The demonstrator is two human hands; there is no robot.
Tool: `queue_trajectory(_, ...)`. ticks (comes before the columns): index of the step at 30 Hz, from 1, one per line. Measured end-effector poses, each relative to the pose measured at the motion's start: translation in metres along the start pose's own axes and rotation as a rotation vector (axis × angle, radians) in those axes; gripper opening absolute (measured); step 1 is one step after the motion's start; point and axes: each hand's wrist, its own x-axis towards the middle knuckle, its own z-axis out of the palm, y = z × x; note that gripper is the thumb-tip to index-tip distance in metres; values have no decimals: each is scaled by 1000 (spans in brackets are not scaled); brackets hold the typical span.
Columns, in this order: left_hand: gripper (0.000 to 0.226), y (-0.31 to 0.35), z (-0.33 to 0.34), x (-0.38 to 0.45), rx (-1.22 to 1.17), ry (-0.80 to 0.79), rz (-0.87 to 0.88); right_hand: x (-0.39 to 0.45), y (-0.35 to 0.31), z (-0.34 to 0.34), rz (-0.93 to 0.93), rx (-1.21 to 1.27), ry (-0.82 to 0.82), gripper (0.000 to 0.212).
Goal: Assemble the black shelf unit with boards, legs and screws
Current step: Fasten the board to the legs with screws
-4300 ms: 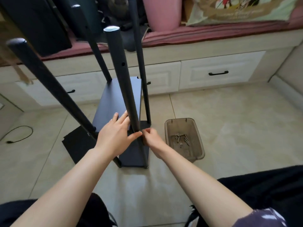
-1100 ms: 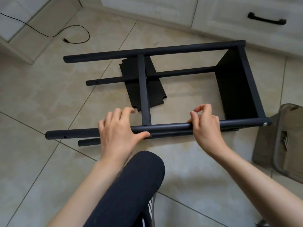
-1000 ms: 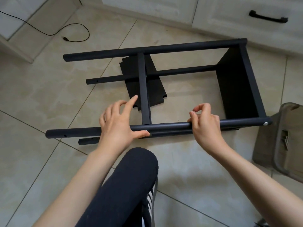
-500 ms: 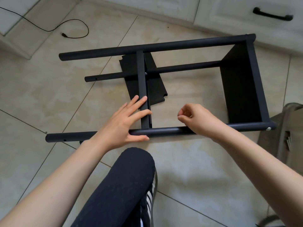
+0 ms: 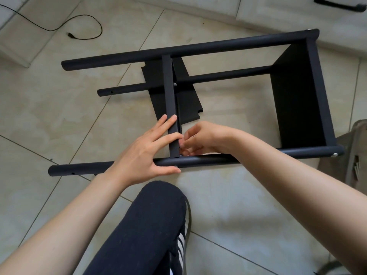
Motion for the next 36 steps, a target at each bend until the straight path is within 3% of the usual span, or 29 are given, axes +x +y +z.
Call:
queue_trajectory(10, 71, 2, 1, 0, 6, 19, 7, 11, 5, -1, 24, -12, -209, 26)
queue_trajectory(22, 70, 3, 2, -1, 12, 36, 4, 17, 6, -2, 73, 11, -282, 21)
queue_trajectory(31, 69, 4, 2, -2, 16, 37, 3, 19, 3, 3, 163, -60, -279, 37)
queue_trajectory(36, 70, 5, 2, -2, 4, 38, -6, 16, 5, -1, 144, -13, -309, 34)
